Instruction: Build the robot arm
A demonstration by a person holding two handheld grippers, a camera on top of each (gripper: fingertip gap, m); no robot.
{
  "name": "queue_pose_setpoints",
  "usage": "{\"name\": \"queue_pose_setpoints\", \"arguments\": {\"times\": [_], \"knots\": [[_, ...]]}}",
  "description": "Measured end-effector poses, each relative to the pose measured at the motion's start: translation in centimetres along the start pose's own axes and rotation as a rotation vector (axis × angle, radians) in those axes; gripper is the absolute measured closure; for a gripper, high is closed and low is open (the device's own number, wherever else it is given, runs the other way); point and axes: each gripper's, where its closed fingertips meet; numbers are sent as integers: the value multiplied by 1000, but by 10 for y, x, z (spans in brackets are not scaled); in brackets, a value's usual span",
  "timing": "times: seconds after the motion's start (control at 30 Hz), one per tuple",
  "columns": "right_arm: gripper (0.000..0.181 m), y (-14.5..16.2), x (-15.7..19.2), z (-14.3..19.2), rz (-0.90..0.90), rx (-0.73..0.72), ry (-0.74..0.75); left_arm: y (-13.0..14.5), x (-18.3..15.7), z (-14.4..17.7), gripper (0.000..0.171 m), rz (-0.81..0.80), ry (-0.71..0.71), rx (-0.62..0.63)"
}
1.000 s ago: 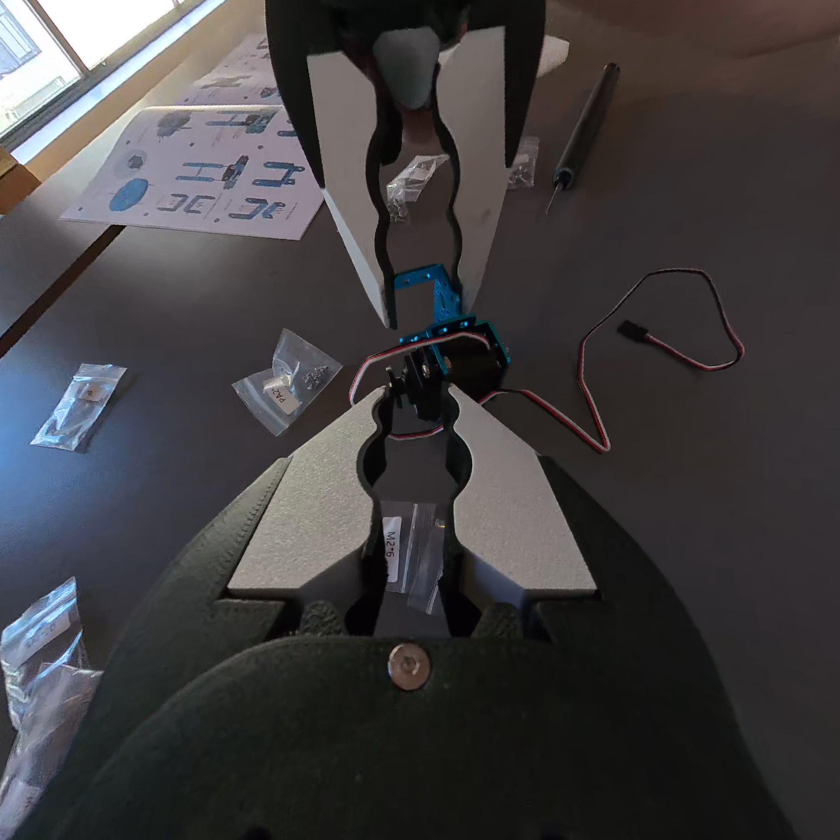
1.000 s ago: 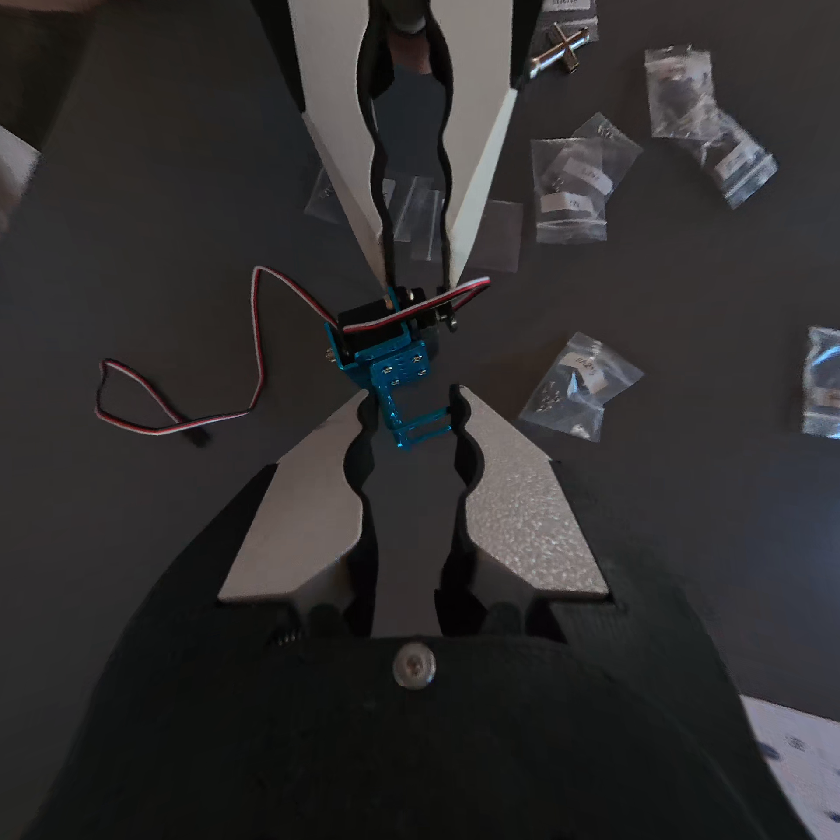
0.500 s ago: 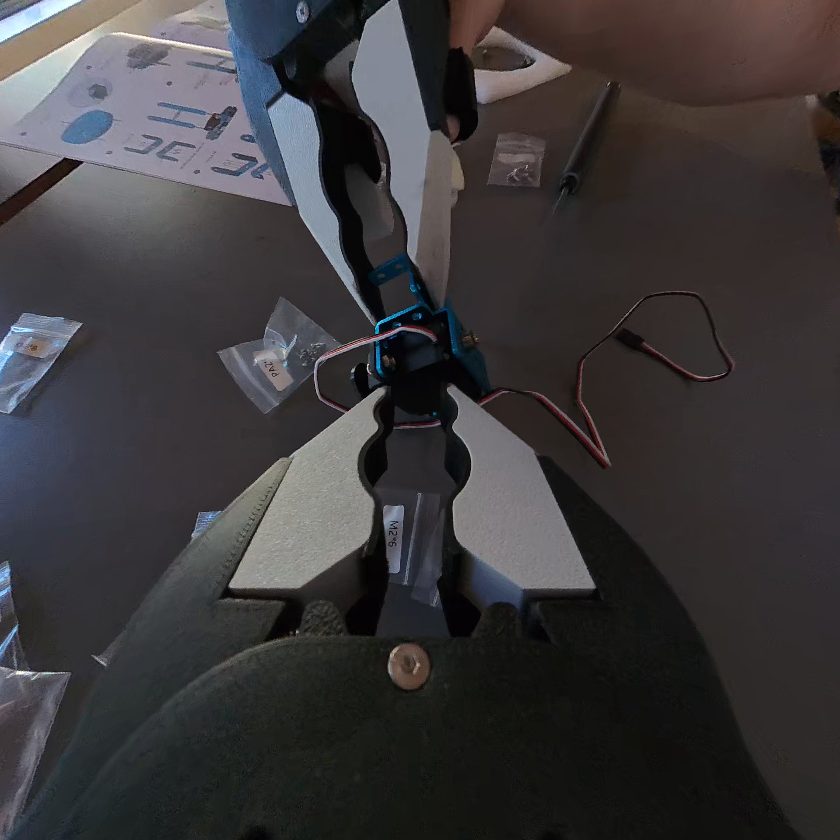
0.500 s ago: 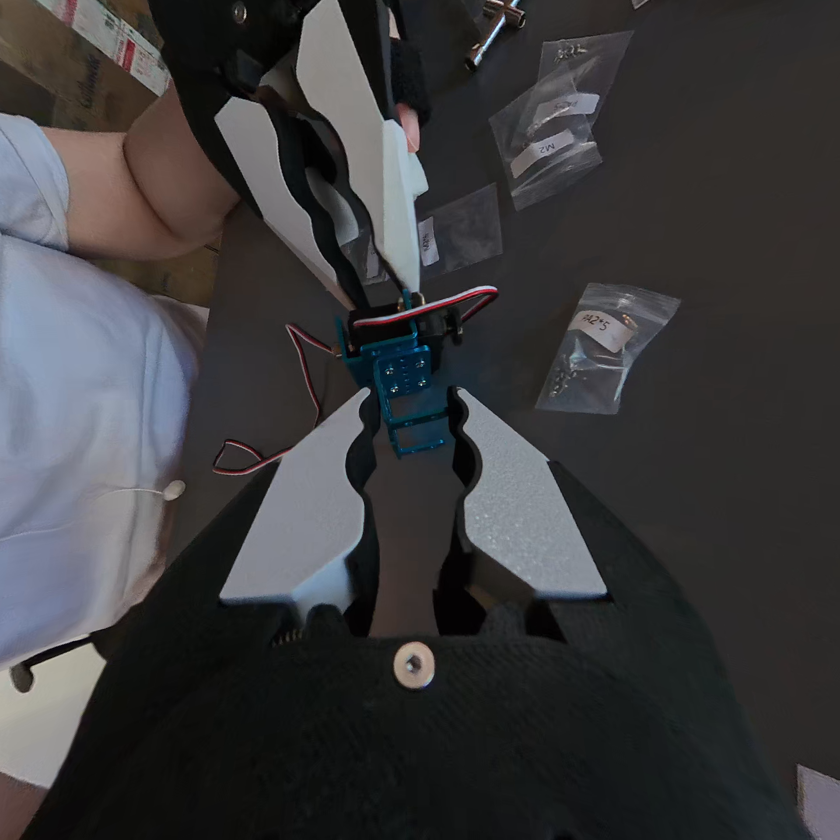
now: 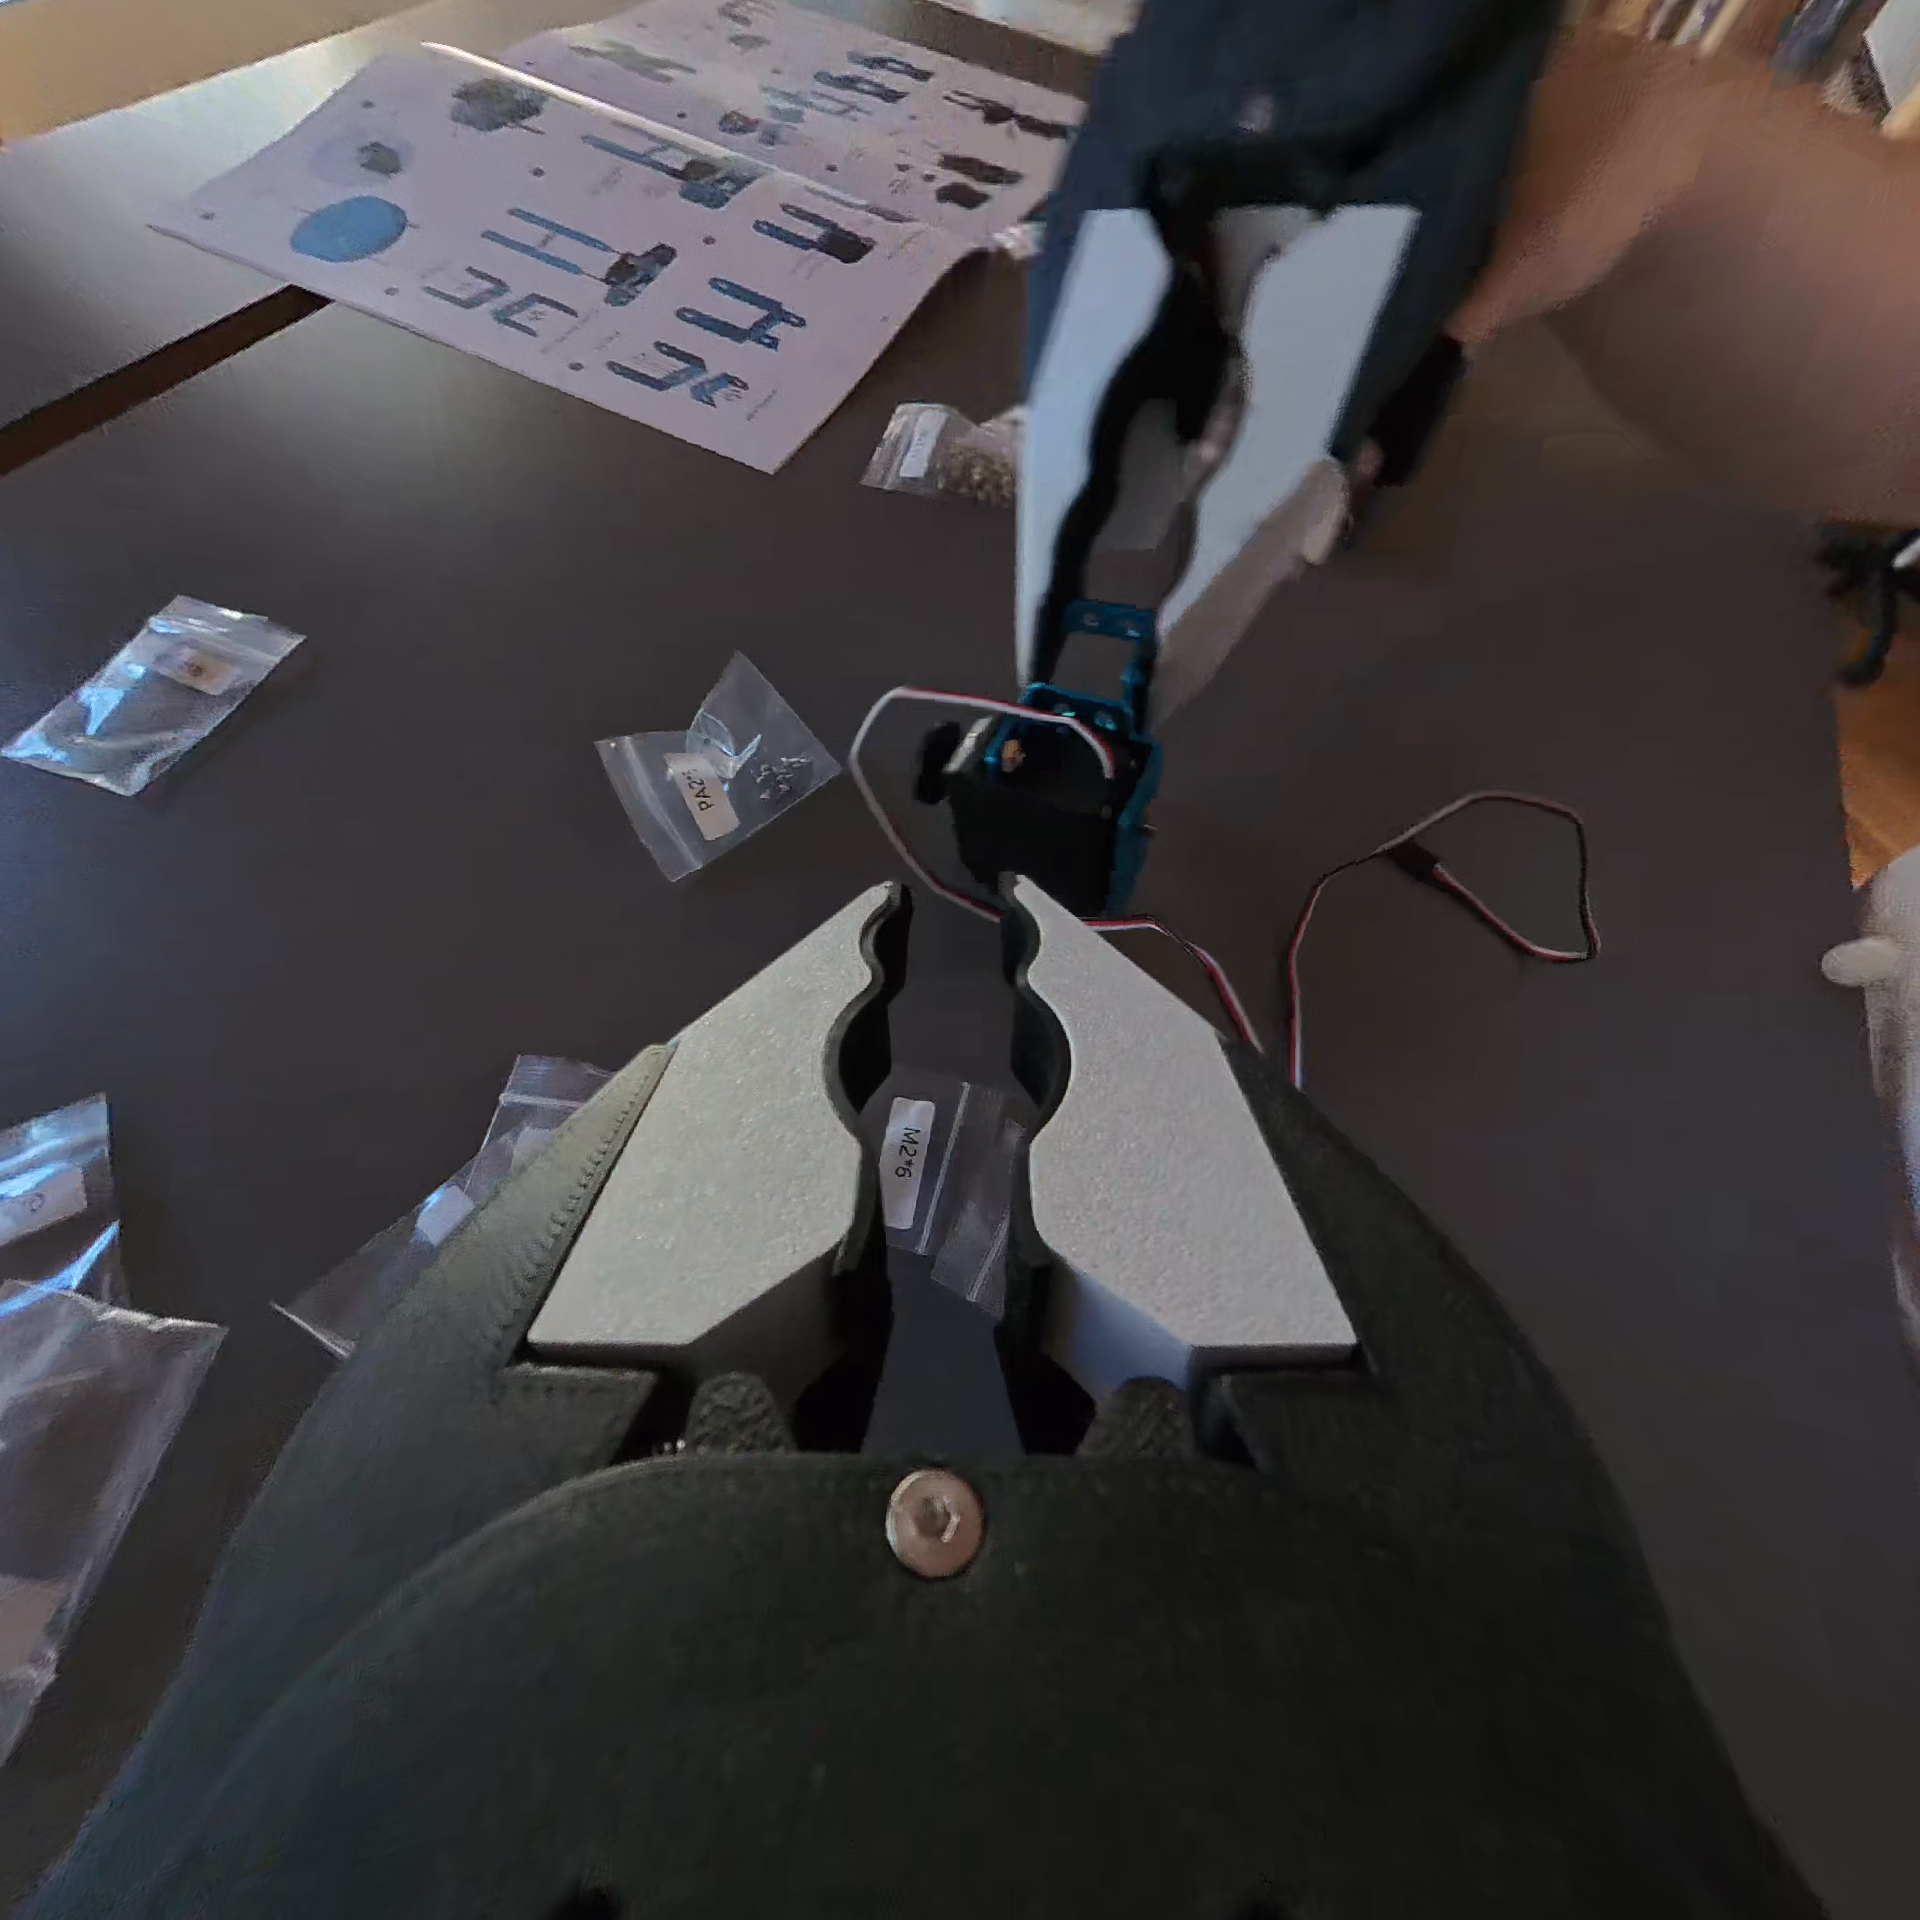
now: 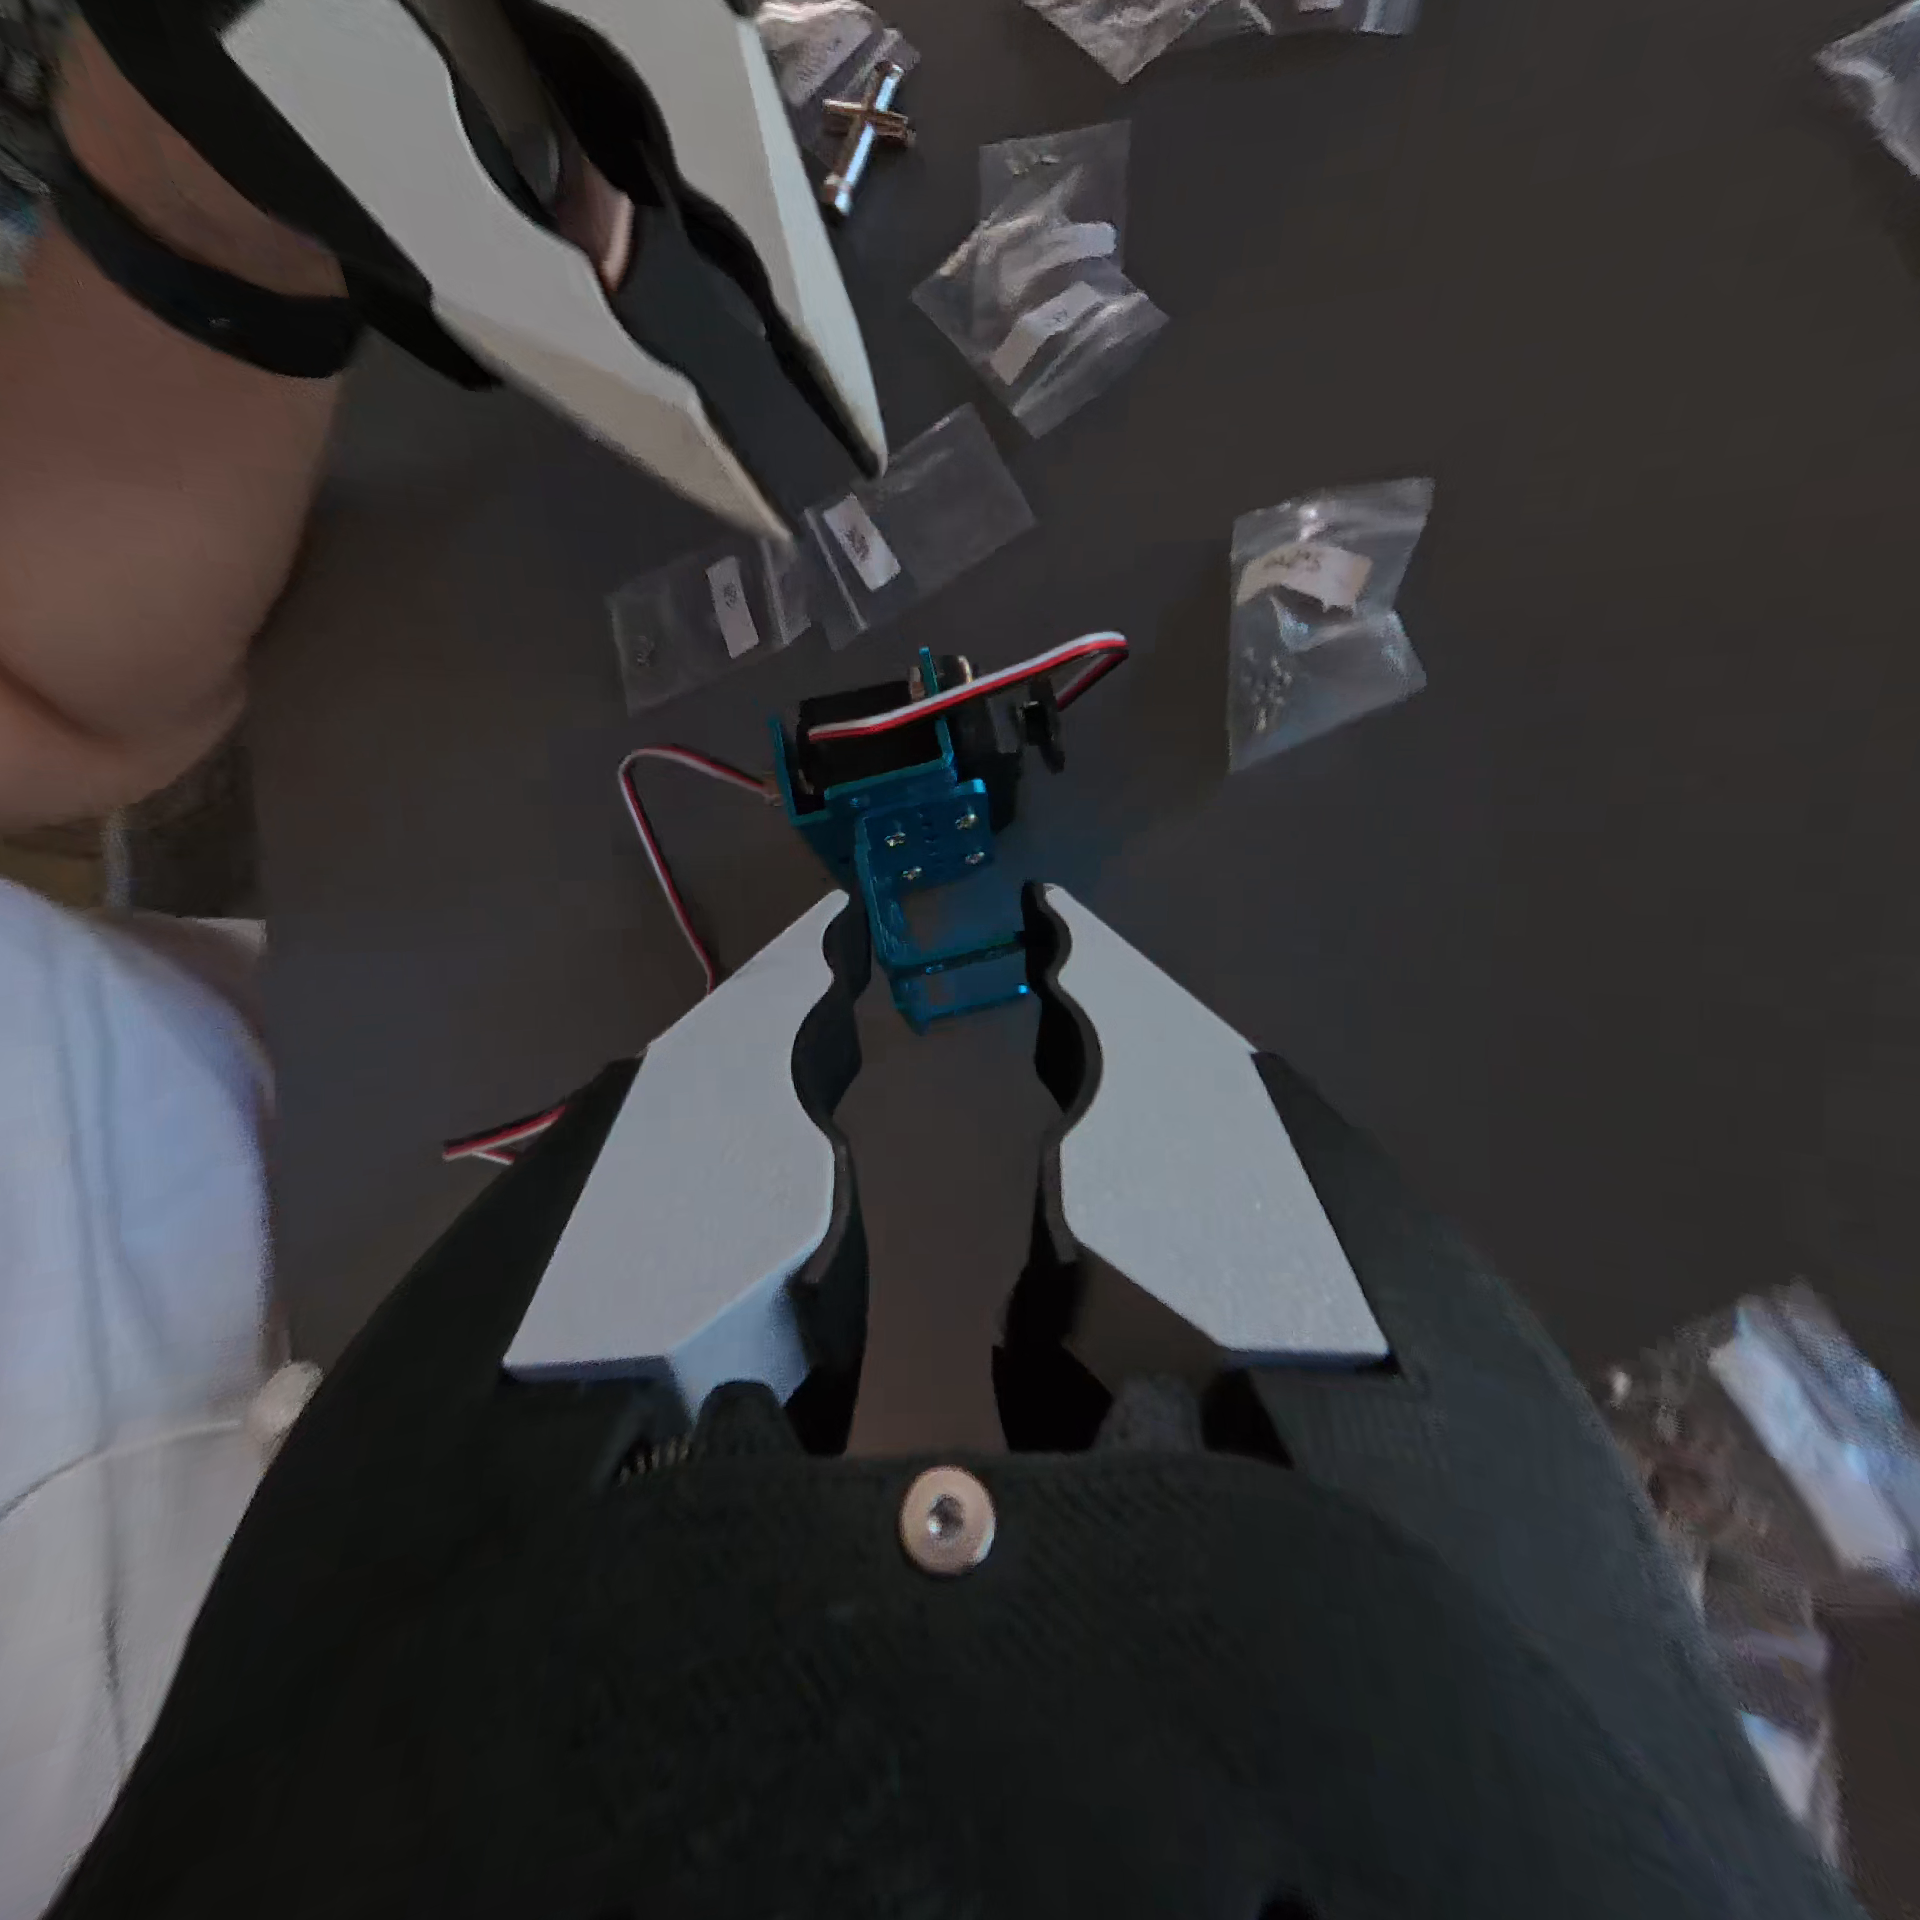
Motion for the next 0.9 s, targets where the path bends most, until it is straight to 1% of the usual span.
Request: {"name": "queue_pose_setpoints", "arguments": {"times": [0.03,0.1,0.13,0.2,0.23,0.27,0.4,0.43,0.47,0.5,0.6,0.63,0.7,0.77,0.8,0.83,0.9], "knots": [[152,3,3,3,0,-14,55,-1,-2,0,154,22,10,-3],[152,3,7,9,-30,-73,158,-2,-15,-2,149,95,84,8],[153,2,13,12,-51,-113,180,-3,-22,-4,145,137,124,10],[154,0,25,17,-97,-186,198,-7,-32,-9,127,198,169,18],[153,2,28,18,-112,-200,217,-8,-36,-11,121,214,178,32],[153,4,31,19,-121,-205,228,-8,-40,-14,117,231,189,49],[154,18,41,18,-159,-202,224,-1,-56,-23,115,323,190,158],[154,22,44,15,-166,-195,211,-1,-63,-25,115,327,208,160],[155,26,47,12,-178,-186,195,-1,-67,-28,115,330,207,146],[155,28,52,9,-191,-186,163,-1,-66,-31,115,323,178,127],[155,32,62,4,-206,-194,108,2,-45,-30,114,258,-7,84],[155,32,63,5,-191,-195,105,-1,-42,-27,114,231,-38,61],[154,31,64,13,-151,-206,91,-12,-44,-23,115,219,-45,-3],[151,24,67,24,-67,-241,54,-25,-54,-24,125,248,12,-72],[150,21,62,30,-18,-253,70,-30,-56,-25,126,279,26,-91],[146,19,53,36,35,-261,113,-34,-59,-27,125,312,33,-102],[140,22,35,44,126,-227,193,-36,-59,-35,110,347,2,-91]]}}
Point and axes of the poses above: each gripper's, where its closed fingertips meet, z back along the fingers, y out of its underside, x = y × z across the jaws, and after that the axes turned 3 degrees about z, right-handed
